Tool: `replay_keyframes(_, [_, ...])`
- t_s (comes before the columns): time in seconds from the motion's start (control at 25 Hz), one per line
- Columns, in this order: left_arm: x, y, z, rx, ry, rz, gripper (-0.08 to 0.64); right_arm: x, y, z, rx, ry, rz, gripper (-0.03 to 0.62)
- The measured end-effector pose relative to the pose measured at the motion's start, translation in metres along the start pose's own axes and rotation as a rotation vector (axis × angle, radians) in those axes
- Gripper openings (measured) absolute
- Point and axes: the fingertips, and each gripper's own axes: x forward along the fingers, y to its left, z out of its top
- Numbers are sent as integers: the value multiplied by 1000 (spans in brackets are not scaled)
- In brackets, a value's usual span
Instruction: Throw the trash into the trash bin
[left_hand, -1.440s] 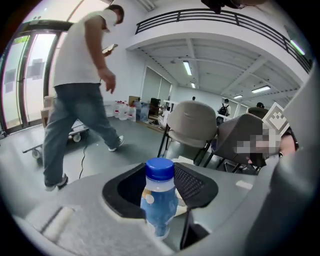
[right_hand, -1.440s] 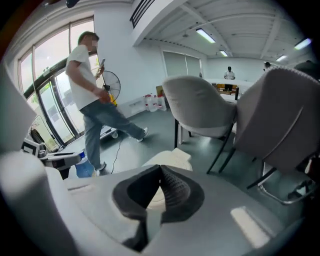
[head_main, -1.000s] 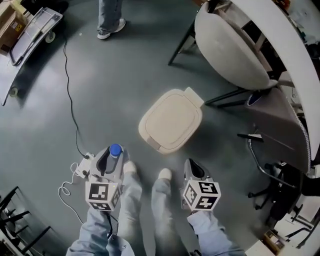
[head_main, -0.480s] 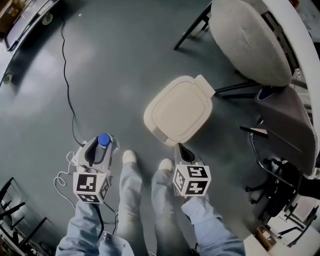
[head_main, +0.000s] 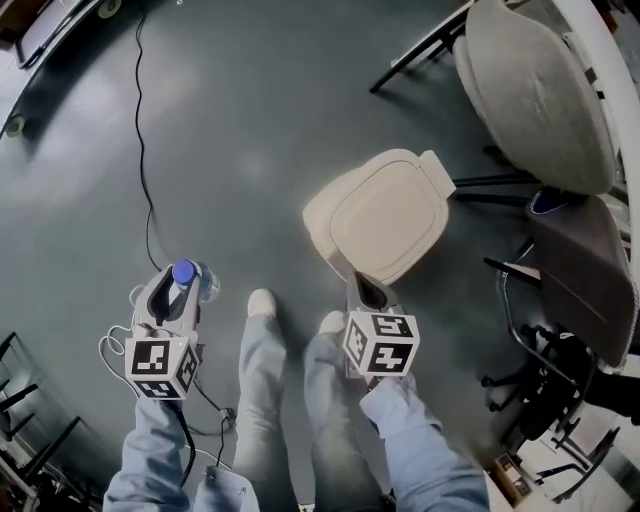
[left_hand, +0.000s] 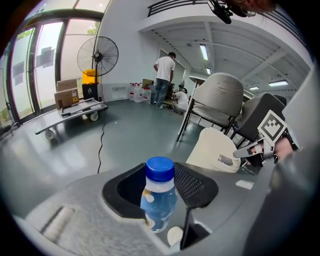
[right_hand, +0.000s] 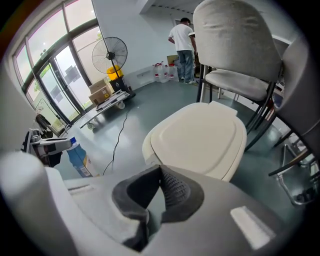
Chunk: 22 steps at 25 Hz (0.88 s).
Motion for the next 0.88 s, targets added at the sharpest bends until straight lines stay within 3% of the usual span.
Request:
replay_keyframes(0.28, [2,21,-7,-28,1,19,183,18,13,-6,-7,45,-4,3])
replay_keyframes(0.88, [9,7,-6,-43,12,0,183,28,10,-16,-11,98,-43,3])
